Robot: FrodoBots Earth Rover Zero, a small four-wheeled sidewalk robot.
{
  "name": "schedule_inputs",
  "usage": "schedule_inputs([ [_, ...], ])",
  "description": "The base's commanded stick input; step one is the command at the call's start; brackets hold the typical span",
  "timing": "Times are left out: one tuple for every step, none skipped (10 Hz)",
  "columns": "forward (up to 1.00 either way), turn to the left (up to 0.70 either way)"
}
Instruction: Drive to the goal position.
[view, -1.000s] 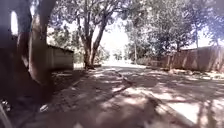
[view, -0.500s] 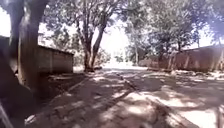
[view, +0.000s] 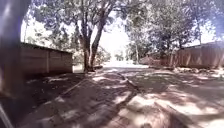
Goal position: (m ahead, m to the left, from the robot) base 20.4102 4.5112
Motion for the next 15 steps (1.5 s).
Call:
schedule_inputs([
  [0.70,-0.05],
  [0.70,-0.08],
  [0.70,-0.14],
  [0.70,-0.20],
  [0.70,-0.13],
  [0.70,-0.02],
  [0.70,0.00],
  [0.70,0.00],
  [0.70,0.00],
  [0.70,0.00],
  [0.70,-0.08],
  [0.70,-0.25],
  [0.70,-0.34],
  [0.70,-0.33],
  [0.70,-0.30],
])
